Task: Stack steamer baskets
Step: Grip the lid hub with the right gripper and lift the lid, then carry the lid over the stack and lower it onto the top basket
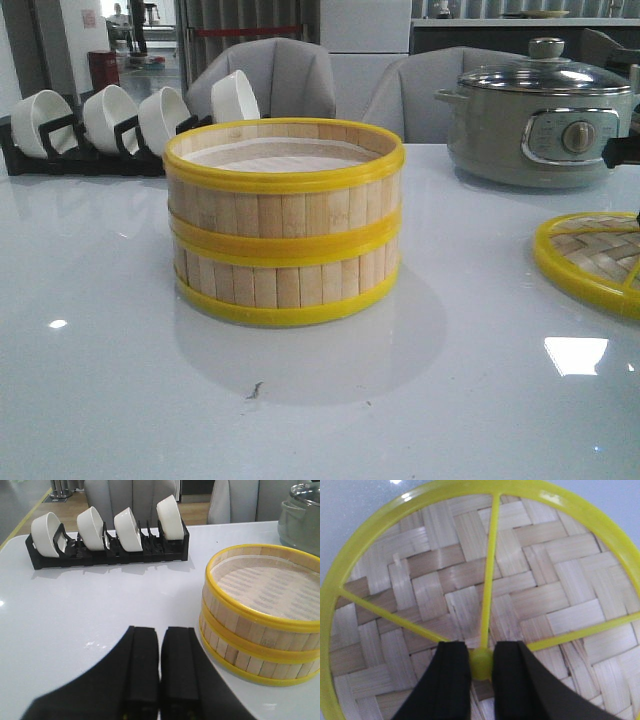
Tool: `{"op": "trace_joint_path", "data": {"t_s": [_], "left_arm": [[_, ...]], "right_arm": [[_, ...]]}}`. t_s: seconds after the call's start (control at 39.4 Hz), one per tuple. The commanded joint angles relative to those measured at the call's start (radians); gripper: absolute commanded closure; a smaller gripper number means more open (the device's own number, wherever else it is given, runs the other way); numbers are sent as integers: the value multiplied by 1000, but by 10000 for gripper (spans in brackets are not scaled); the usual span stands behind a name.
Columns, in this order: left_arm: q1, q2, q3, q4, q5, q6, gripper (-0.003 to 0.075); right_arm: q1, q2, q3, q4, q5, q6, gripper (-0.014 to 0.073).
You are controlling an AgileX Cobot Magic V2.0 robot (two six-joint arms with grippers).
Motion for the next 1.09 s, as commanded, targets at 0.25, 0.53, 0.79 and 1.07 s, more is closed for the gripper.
{"op": "trace_joint_path", "data": {"t_s": [0.25, 0.53, 0.79, 1.07], "left_arm": [[-6, -2, -30, -13, -91, -8, 615], [-6, -2, -30, -13, -91, -8, 615], [-6, -2, -30, -13, -91, -8, 615], [-6, -2, -30, -13, -91, -8, 615]], "right_arm": [[67, -184, -209, 2, 132, -6, 538], [214, -194, -427, 3, 308, -6, 538], [430, -140, -561, 16, 336, -6, 538], [617, 41, -765, 48, 372, -7, 538]]}}
